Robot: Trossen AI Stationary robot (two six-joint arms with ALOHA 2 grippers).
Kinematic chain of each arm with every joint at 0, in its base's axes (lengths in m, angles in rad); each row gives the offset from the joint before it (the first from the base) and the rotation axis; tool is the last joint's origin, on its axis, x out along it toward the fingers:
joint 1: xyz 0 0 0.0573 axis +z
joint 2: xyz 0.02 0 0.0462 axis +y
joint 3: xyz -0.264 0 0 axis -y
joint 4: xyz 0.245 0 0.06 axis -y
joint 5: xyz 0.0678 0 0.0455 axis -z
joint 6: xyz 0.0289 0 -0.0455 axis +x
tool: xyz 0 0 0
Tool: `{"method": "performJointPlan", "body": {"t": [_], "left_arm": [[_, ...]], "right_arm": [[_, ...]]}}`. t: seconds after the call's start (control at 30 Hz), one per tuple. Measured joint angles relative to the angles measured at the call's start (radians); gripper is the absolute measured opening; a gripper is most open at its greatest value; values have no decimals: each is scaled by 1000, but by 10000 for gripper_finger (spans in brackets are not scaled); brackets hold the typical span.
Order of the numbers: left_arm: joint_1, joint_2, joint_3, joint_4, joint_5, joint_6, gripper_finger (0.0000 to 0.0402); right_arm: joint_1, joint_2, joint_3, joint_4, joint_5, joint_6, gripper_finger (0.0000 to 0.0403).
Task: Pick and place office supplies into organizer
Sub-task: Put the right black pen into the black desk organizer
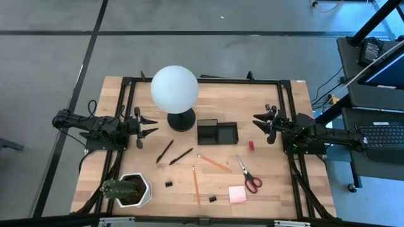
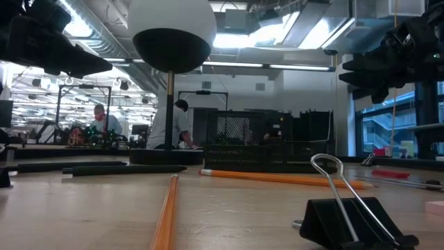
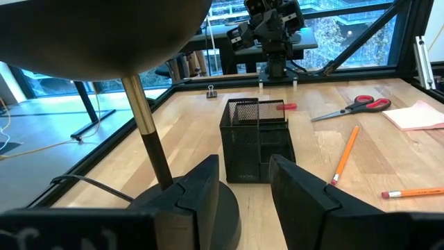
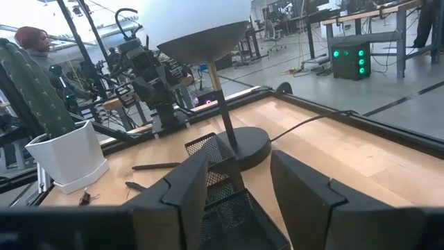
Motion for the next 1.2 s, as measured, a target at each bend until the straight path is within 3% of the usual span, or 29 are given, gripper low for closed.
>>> {"method": "performJointPlan", "body": {"t": [0.23, 0.5, 0.7, 0.97, 1.2], "left_arm": [[0, 0, 0, 0, 12, -29, 122], [0, 8, 0, 6, 142, -44, 120], [0, 56, 0, 175, 166, -24, 123], [0, 264, 10, 306, 175, -13, 131], [-1, 547, 175, 275, 187, -18, 137]], "right_arm": [[0, 0, 0, 0, 0, -2, 162], [0, 0, 0, 0, 0, -27, 162], [0, 0, 0, 0, 0, -27, 162], [0, 0, 0, 15, 1, -29, 162], [0, 0, 0, 50, 3, -78, 162]]}}
